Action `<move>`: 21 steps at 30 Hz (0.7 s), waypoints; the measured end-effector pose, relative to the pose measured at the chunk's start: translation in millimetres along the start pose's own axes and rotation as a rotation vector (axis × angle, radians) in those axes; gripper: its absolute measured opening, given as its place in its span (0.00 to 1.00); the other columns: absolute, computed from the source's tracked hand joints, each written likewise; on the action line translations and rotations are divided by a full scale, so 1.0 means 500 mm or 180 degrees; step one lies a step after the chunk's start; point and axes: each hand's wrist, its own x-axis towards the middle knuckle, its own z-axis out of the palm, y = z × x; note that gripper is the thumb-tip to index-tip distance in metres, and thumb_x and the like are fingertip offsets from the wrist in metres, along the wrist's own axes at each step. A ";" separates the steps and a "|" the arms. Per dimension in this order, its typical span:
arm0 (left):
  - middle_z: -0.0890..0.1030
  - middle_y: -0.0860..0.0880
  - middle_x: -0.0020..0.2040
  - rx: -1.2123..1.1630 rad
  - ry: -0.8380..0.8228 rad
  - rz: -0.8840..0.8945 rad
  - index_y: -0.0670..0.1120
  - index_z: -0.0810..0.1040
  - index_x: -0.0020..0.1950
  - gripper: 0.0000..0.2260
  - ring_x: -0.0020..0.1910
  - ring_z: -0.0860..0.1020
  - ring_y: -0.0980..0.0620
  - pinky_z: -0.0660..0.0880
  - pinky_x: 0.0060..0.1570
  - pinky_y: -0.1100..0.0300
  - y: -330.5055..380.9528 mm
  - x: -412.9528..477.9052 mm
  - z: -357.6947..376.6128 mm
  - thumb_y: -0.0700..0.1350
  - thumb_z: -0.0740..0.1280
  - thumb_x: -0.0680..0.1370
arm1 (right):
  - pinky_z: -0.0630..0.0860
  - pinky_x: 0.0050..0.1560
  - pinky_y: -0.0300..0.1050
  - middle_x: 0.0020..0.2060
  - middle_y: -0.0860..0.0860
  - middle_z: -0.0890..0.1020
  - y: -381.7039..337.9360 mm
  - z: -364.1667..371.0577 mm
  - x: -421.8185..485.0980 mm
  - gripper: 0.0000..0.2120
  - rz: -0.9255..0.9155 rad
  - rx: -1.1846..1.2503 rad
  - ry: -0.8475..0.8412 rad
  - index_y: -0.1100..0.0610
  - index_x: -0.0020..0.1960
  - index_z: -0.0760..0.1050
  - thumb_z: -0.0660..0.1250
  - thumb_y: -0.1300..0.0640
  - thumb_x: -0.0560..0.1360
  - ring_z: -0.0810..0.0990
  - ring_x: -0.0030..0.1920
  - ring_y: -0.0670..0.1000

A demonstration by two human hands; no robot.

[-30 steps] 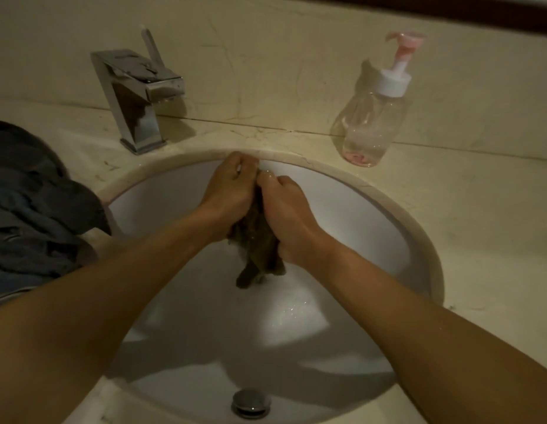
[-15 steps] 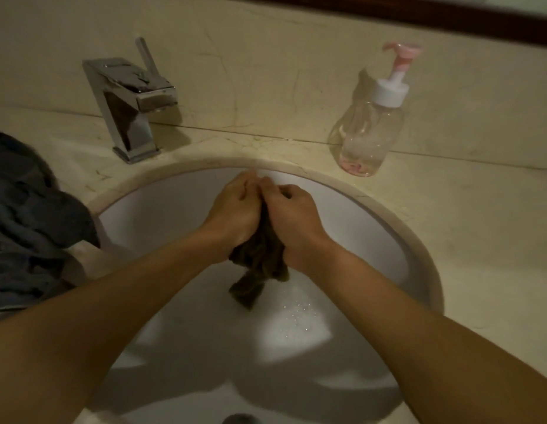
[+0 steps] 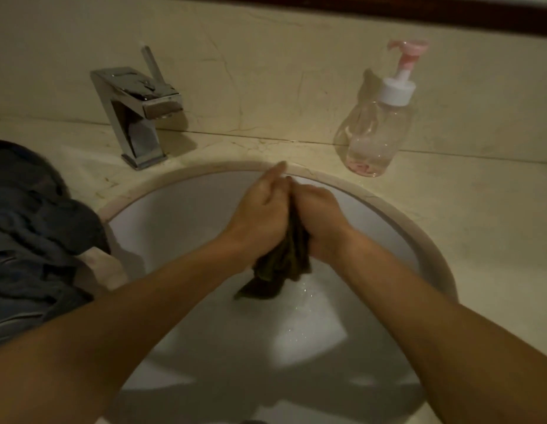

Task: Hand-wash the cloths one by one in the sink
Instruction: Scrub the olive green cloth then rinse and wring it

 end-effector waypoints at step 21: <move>0.78 0.49 0.63 0.4223 -0.2236 -0.0650 0.55 0.74 0.68 0.27 0.61 0.77 0.45 0.73 0.64 0.48 -0.113 0.042 -0.079 0.69 0.62 0.74 | 0.72 0.65 0.58 0.70 0.55 0.70 0.087 -0.038 0.038 0.27 0.0046 -0.5862 -0.1509 0.51 0.72 0.72 0.71 0.45 0.77 0.72 0.67 0.58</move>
